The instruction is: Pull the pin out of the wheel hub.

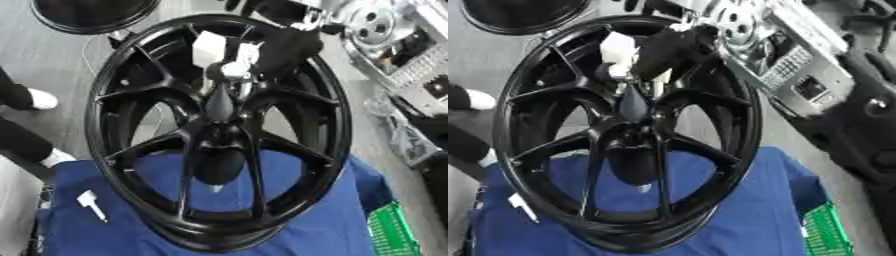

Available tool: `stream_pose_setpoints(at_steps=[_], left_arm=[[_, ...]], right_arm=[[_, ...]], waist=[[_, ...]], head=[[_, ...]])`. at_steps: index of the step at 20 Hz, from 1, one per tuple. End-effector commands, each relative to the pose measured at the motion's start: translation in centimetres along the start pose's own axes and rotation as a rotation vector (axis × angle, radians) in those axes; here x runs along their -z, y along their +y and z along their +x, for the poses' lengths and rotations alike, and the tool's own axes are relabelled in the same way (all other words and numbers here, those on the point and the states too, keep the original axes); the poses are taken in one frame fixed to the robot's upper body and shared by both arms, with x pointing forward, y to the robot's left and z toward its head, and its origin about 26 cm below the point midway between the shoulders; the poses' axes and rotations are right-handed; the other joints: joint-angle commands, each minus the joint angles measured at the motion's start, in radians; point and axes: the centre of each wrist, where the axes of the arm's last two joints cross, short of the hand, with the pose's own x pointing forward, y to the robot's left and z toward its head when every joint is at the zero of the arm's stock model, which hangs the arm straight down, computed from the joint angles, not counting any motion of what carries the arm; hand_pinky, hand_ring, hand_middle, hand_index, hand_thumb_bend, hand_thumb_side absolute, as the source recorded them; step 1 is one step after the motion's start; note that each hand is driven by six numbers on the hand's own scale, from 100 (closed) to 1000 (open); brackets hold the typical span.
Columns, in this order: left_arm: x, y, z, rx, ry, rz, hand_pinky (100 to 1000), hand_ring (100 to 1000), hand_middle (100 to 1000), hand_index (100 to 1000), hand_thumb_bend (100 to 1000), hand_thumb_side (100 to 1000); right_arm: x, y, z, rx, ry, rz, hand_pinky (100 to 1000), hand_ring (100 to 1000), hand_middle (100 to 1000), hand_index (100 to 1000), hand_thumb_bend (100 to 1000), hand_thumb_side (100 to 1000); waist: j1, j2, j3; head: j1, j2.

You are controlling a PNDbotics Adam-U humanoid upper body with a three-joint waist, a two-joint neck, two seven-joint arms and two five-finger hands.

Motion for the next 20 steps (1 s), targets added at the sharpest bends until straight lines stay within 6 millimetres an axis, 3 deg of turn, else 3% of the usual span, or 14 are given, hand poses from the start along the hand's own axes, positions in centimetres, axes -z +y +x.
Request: stream_pose_setpoints(at_steps=[1,6,15,20], left_arm=[[0.6,0.3,0.7,0.008,-0.031,0.009,917,795,817,846,290,718],[0.6,0.2,0.7,0.009,-0.028,0.008,917,794,815,845,287,717],[0.4,0.2,0.5,0.011,-0.018,0.004,917,792,812,844,283,719],[0.4,0.2,0.4,0.012,-0.015,0.0,918,791,812,845,281,721]], right_arm=[[0.5,-0.4,-0.5,-0.035,0.01,0.006,885,859,838,926,495,398],[1.1,-0.2,-1.3,-0.064,0.007,0.065,885,860,837,924,466,338],[1.5,-0.6,-2.1,-0.049,-0.001,0.14,874,854,830,918,419,152],[1.7,-0.8,-2.6,-0.032,0.022,0.134,872,852,829,918,420,146]], waist=[[0.006,-0.011,0.002],[0.006,-0.009,0.006],[0.01,-0.002,0.006],[0.013,0.001,0.006]], head=[[-0.006,0.006],[-0.007,-0.002],[-0.009,-0.016],[-0.008,-0.022]])
